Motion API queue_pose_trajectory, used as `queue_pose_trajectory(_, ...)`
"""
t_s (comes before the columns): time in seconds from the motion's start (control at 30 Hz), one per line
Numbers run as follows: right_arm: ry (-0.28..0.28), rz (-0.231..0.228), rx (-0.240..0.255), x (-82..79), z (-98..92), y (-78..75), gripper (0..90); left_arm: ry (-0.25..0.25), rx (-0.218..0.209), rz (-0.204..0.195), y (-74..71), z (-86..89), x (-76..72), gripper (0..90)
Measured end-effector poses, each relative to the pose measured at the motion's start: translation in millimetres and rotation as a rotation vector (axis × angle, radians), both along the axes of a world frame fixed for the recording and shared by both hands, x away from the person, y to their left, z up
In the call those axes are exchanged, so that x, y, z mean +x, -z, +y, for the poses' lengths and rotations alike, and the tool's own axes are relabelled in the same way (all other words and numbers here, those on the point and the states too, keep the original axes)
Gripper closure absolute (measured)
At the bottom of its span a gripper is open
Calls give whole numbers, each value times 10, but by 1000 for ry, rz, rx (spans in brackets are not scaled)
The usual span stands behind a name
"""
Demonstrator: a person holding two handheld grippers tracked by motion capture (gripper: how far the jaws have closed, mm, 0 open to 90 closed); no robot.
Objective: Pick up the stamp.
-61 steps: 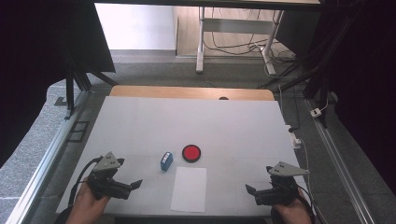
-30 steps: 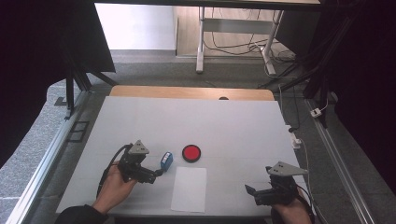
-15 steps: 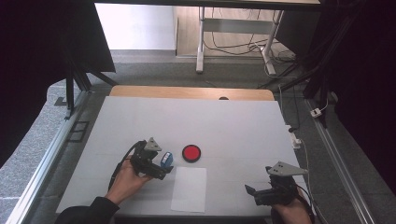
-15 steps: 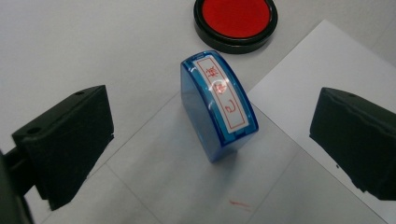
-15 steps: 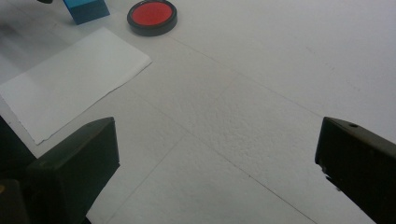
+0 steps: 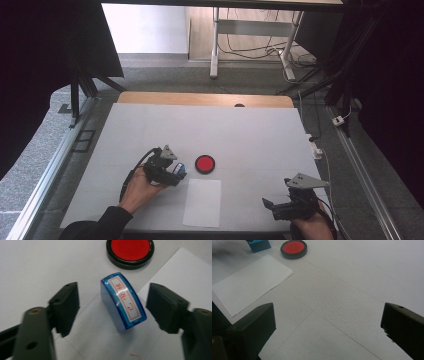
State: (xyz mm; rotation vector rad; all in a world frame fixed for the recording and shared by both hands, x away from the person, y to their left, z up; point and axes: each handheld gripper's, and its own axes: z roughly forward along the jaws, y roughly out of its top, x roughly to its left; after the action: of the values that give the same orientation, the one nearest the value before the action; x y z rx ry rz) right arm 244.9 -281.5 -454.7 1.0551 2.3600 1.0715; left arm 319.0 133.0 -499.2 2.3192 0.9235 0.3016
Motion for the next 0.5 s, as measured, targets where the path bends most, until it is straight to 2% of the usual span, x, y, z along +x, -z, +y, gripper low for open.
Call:
queue_pose_trajectory(0.2, -1, 1, -3, 1, 0, -1, 0, 4, -17, 7, -31, 10, -4, 438)
queue_pose_trajectory(0.37, -3, 1, -2, 1, 1, 0, 0, 6, -24, 36, -37, 12, 4, 505)
queue_pose_trajectory(0.5, -4, 1, -3, 1, 2, 0, 0, 8, -27, 38, -43, 9, 1, 540)
